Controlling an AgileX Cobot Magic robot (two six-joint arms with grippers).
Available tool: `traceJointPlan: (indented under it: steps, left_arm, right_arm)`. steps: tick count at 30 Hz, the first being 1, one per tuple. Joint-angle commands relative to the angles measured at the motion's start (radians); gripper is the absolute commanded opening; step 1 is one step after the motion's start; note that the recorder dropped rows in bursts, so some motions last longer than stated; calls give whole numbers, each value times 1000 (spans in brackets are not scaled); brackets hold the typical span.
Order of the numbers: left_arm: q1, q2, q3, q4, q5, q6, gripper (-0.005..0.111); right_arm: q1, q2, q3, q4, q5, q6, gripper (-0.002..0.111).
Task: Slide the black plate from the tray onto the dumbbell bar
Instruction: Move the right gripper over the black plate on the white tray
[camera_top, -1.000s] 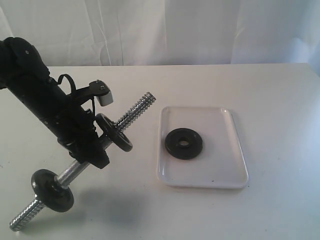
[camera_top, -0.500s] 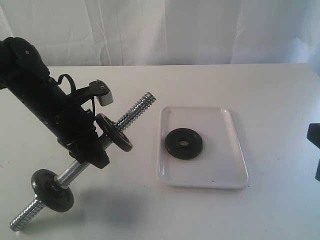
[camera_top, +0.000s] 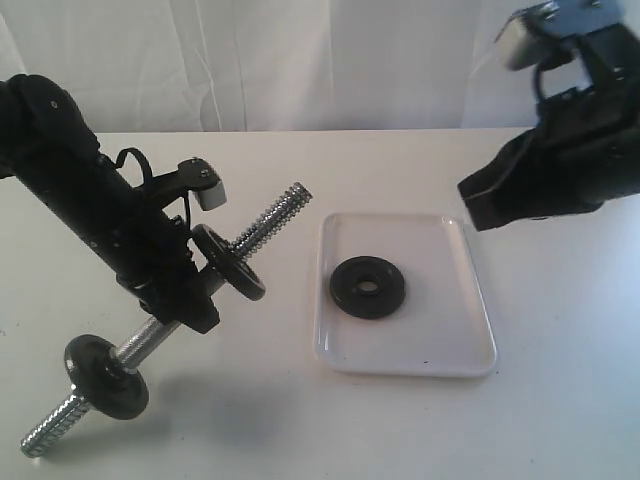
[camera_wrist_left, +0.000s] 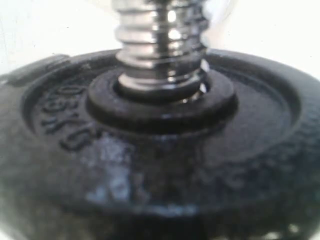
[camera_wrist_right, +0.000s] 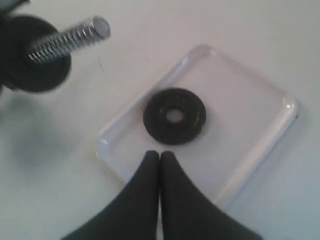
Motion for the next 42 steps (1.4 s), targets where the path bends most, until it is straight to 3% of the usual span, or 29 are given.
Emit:
traceJointPlan:
  steps: [1,7,12,15,27,38,42]
  left_arm:
    - [0,-49,-22,-117,36,-2,0]
    - [0,-49,-22,-117,30,-2,0]
    - [0,-49,-22,-117,24,-2,0]
    - [0,-49,-22,-117,18,-2,0]
    - [0,-49,-22,-117,12,0,0]
    - [0,-49,-22,-117,7,0,0]
    - [0,-49,-22,-117,7,0,0]
  right_arm:
    - [120,154,-88,-301,3,209,0]
    - [234,341,-217,-360,23,128,5]
    - [261,433,-284,-366,51,34,52]
    - [269,466,-303,-393,47,44,63]
    - [269,659,-408,-438,133,114,67]
    - [269,664,-427,-433,109,141,67]
    - [269,664,-427,-433,91,200,73]
